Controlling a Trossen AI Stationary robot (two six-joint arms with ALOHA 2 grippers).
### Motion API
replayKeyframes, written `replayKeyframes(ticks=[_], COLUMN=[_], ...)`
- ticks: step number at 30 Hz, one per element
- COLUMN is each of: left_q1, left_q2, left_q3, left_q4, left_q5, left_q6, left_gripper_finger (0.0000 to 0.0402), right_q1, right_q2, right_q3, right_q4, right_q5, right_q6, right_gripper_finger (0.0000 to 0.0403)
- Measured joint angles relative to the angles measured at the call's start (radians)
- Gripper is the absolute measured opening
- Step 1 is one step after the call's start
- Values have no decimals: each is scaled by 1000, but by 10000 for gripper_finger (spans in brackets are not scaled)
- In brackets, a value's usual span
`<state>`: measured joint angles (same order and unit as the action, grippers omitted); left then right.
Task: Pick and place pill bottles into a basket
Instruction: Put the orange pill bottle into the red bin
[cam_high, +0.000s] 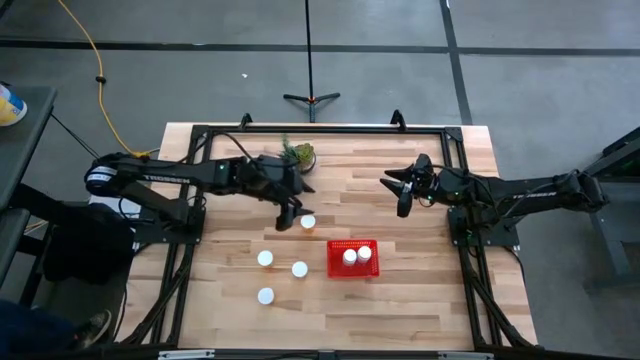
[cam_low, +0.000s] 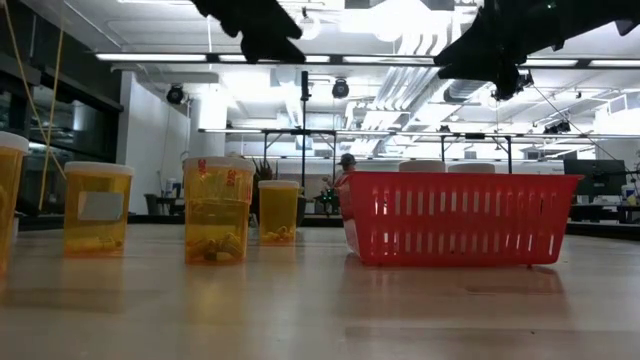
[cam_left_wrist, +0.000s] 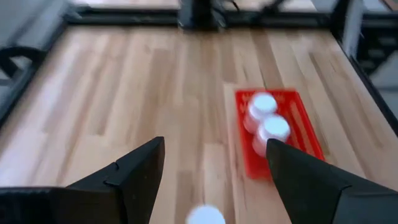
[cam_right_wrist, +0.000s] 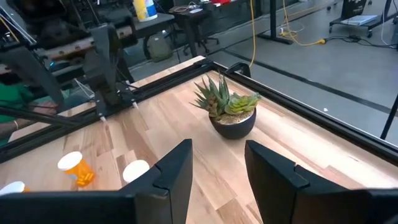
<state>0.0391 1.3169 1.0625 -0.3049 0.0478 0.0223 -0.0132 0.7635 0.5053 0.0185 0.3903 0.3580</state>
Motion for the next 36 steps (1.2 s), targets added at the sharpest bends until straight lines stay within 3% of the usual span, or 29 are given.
replayKeyframes(ticks=[9, 17, 27, 36], left_q1=[0, 0, 1, 1], left_q2=[106, 227, 283, 283], left_q3=[-1, -2, 0, 0], left_q4=[-95, -89, -90, -101], left_q5=[99, 83, 71, -22], left_q6=[112, 132, 135, 136], left_gripper_finger=[315, 315, 317, 393], right_q1=[0, 0, 0, 0], right_q2=[1, 1, 2, 2], right_q3=[0, 0, 0, 0], right_q4=[-7, -35, -48, -52], right_q5=[35, 38, 46, 53], right_q6=[-1, -26, -60, -71], right_gripper_finger=[138, 138, 138, 138])
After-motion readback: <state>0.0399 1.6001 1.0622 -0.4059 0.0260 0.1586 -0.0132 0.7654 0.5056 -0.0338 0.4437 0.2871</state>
